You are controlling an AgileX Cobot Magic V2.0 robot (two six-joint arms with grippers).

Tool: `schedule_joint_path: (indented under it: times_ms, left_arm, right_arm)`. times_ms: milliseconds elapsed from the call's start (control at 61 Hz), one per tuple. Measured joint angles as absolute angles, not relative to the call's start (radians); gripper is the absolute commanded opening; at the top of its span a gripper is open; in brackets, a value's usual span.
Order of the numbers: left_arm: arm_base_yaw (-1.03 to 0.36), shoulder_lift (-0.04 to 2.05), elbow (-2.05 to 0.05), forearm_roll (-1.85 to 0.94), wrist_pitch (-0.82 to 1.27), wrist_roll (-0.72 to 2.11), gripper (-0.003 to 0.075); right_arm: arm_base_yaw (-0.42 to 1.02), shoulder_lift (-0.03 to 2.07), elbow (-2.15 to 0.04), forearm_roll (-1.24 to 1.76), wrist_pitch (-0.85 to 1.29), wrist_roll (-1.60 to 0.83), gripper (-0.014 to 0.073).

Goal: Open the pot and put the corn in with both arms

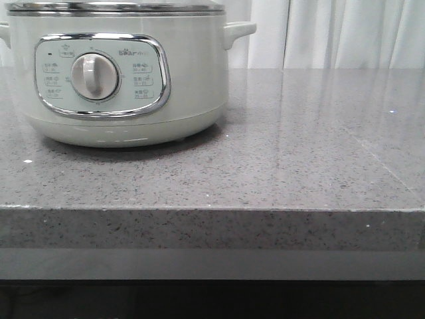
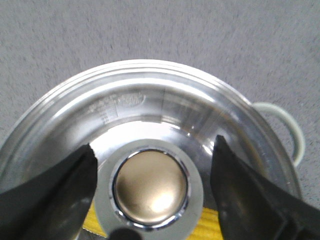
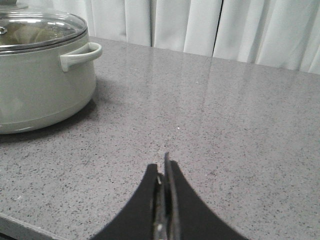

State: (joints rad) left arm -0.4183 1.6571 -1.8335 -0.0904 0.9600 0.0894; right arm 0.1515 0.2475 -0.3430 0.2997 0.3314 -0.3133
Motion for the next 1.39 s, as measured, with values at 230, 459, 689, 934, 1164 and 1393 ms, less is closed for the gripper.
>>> schedule_joint_path:
  times_ms: [230,459,689,934,1164,1393]
  left_arm:
    - [-0.418,1.552,-1.823,-0.090,0.952,0.099,0.0272]
    - [-0.418,1.416,-1.661,-0.090,0.893,0.109,-0.0016]
    - [-0.418,1.200,-1.378,-0.090,0.719,0.118,-0.0018]
    - [-0.418,0.890,-1.016,-0.090,0.478,0.118,-0.0018]
    - [-0.418,0.556,-0.638,-0.092,0.240,0.118,-0.0018]
    - [-0.418,0.255,-0.413,-0.093,0.218,0.118,-0.0018]
  right_arm:
    - [0.152,0.247,-0.343,0.300,0.331,-0.313,-0.0086]
    - [0.152,0.247,-0.343,0.300,0.331,-0.315,-0.0086]
    - [0.152,0.247,-0.343,0.300,0.331,-0.315,-0.0086]
    - [0.152,0.247,-0.343,0.300,0.331,-0.315,-0.0086]
    - [0.152,0.247,-0.343,0.300,0.331,-0.315,-0.0086]
    - [0.152,0.247,-0.343,0.300,0.331,-0.315,-0.0086]
